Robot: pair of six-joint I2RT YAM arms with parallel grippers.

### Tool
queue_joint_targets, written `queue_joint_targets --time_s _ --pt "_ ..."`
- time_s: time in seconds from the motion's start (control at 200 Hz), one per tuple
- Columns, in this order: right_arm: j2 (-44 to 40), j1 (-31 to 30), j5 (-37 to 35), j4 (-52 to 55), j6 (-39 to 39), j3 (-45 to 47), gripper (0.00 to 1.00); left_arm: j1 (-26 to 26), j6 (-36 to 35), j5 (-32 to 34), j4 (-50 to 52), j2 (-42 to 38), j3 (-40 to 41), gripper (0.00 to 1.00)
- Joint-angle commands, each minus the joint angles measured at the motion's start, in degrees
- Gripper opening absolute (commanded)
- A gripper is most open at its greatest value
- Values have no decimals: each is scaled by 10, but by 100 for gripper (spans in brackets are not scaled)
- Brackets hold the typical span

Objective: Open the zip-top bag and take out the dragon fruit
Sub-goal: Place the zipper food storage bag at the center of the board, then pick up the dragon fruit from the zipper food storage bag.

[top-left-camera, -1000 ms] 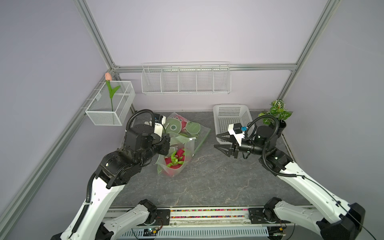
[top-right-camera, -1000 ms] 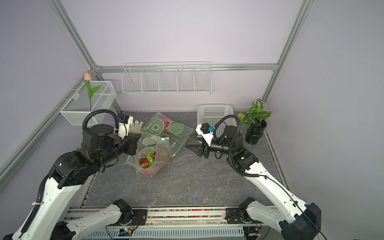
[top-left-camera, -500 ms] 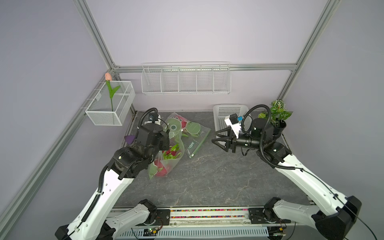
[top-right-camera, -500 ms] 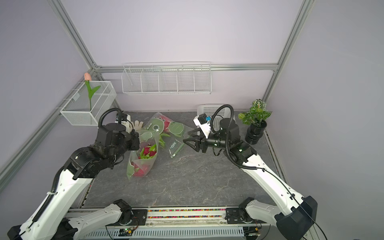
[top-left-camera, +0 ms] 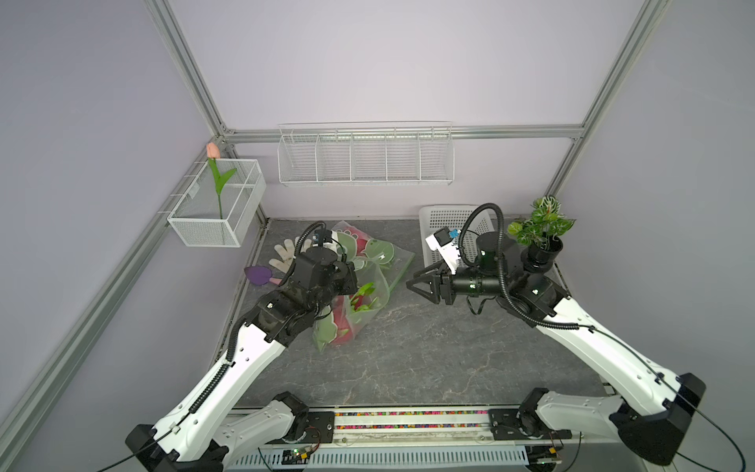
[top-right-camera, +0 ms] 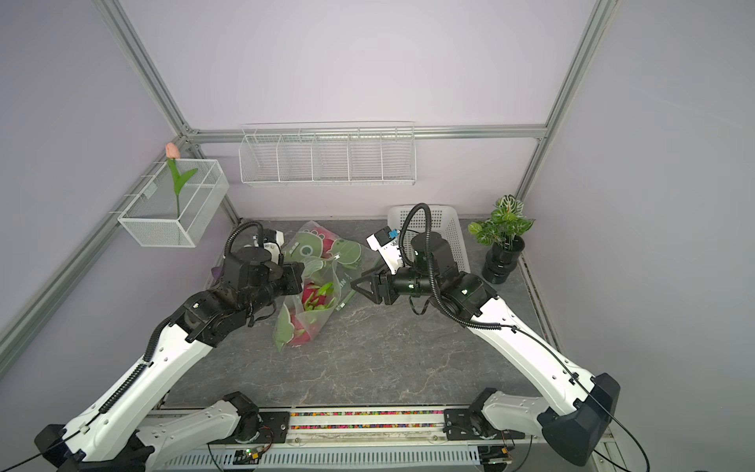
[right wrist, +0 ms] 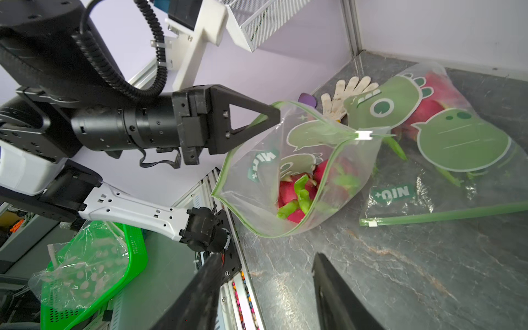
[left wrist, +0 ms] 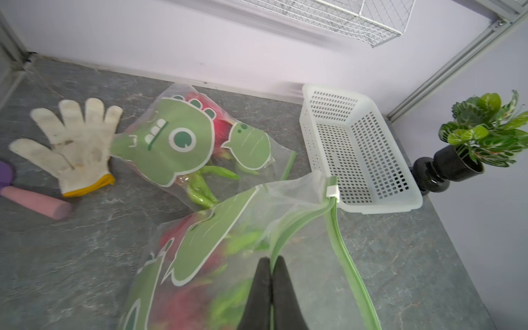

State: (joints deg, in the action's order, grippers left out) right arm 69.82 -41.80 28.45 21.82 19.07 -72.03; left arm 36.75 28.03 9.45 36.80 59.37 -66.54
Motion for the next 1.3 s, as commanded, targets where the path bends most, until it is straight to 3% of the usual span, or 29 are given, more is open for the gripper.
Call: queue_joint_targets --time_s 0.0,0.275,0.695,1.295 --pt "2 -19 -39 28 16 -12 51 -1 26 -50 -73 -3 12 0" --pt "29 -50 -119 33 45 -33 49 0 66 -113 -133 20 28 0" --pt "137 -51 -140 35 80 -80 47 0 79 -166 -174 23 62 0" --pt "228 -51 -132 -30 184 -82 48 0 78 -153 -223 14 105 0"
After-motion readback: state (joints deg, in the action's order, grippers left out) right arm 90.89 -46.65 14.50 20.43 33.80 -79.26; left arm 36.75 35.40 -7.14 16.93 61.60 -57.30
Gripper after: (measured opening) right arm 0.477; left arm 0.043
